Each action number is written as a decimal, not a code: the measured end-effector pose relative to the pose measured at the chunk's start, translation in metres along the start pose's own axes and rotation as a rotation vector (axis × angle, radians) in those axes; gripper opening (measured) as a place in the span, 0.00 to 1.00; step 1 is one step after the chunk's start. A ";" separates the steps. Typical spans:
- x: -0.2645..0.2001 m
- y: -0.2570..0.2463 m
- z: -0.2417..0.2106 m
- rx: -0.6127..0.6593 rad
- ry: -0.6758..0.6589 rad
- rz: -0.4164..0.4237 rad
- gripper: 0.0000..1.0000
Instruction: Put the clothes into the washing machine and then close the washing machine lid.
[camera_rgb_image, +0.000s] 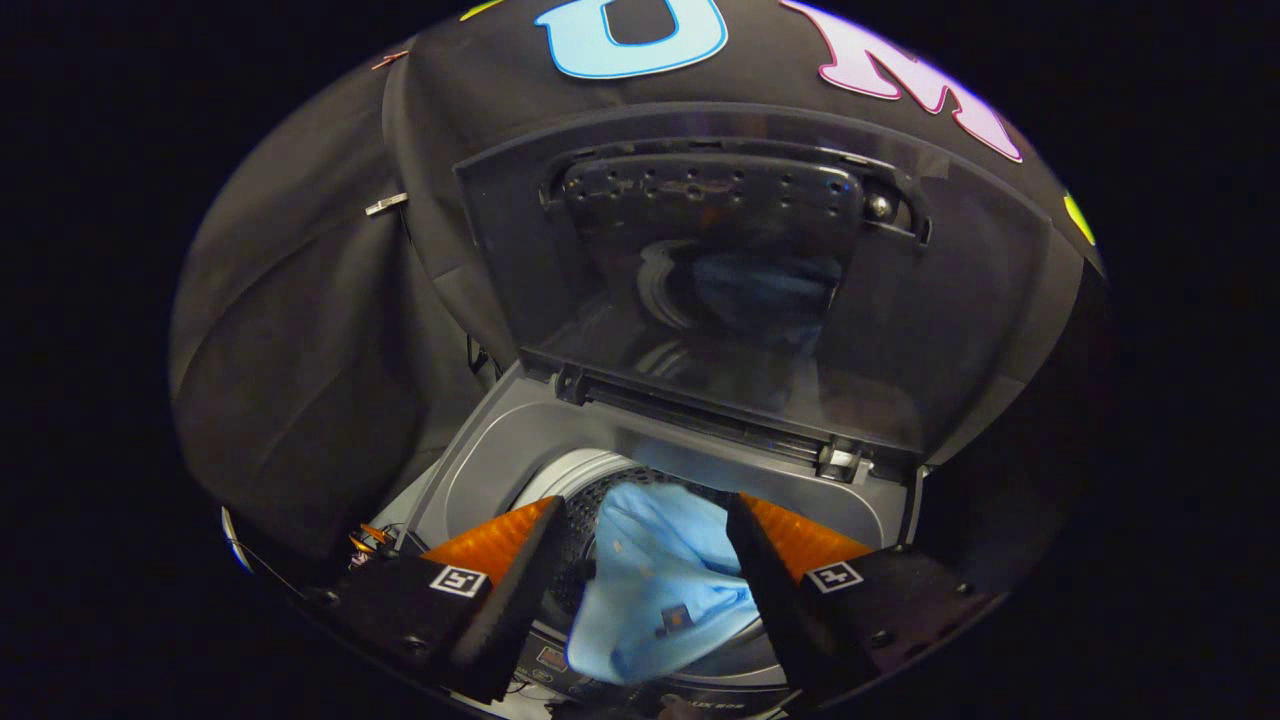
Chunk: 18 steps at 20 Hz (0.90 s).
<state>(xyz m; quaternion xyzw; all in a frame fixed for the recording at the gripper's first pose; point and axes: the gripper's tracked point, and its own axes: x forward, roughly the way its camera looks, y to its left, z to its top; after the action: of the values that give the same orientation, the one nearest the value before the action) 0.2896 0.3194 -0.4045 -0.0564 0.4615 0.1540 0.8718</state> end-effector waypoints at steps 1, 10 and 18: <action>-0.002 0.000 0.000 0.001 -0.004 -0.002 1.00; -0.056 0.021 0.045 -0.012 -0.129 0.011 1.00; -0.130 0.024 0.128 -0.016 -0.314 0.000 1.00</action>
<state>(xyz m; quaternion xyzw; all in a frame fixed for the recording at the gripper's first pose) 0.3144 0.3446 -0.2237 -0.0385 0.3185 0.1646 0.9327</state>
